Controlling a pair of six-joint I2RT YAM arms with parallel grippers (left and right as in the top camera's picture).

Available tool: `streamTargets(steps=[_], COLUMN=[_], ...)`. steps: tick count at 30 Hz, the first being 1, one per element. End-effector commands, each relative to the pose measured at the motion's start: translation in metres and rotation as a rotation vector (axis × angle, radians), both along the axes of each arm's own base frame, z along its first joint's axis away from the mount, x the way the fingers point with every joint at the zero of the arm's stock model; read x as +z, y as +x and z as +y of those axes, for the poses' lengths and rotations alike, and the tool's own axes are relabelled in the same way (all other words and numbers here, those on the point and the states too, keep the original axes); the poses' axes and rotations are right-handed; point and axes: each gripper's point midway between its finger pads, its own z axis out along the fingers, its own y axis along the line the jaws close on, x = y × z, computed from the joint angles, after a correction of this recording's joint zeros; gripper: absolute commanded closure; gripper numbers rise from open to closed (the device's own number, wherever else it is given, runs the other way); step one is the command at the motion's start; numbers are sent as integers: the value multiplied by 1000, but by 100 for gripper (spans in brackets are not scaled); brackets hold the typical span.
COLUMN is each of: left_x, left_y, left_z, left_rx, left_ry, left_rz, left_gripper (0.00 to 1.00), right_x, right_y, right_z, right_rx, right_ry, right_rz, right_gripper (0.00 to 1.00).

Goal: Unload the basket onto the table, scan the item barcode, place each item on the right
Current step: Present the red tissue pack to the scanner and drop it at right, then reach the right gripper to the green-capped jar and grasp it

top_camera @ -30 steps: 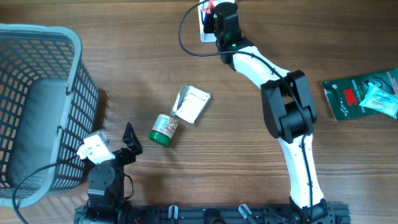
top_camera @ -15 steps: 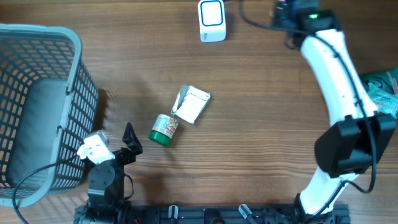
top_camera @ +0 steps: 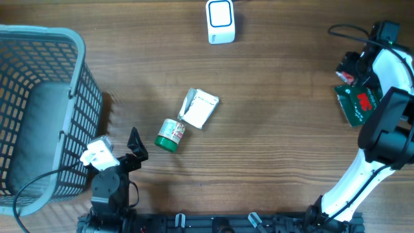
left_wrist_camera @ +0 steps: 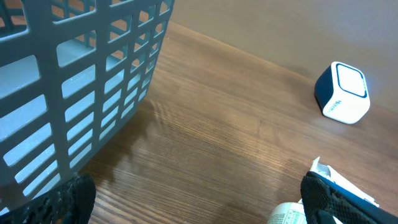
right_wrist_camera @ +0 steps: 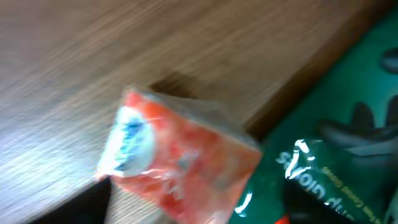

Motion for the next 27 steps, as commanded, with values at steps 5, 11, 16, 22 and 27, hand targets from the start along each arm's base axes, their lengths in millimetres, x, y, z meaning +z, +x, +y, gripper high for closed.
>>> streamTargets(steps=[5,11,16,22,27], left_x=[1,1,1,1,1], left_y=[0,0,0,0,0], left_z=[1,1,1,1,1], left_rx=[6,6,6,6,6], left_ry=[-5,-4,-4,-5,-4], left_rz=[-8,-8,-8,-8,-8], left_gripper=[0,0,0,0,0], right_x=[139,109,54,24,11], right_y=[0,-64,-106,-139,-147], right_z=[166,314,398,440,456], right_rx=[254,440,359,108,135], right_ry=[651,859,694,445,376], right_rz=[-231,74,242,231,203], right_gripper=[0,0,0,0,1])
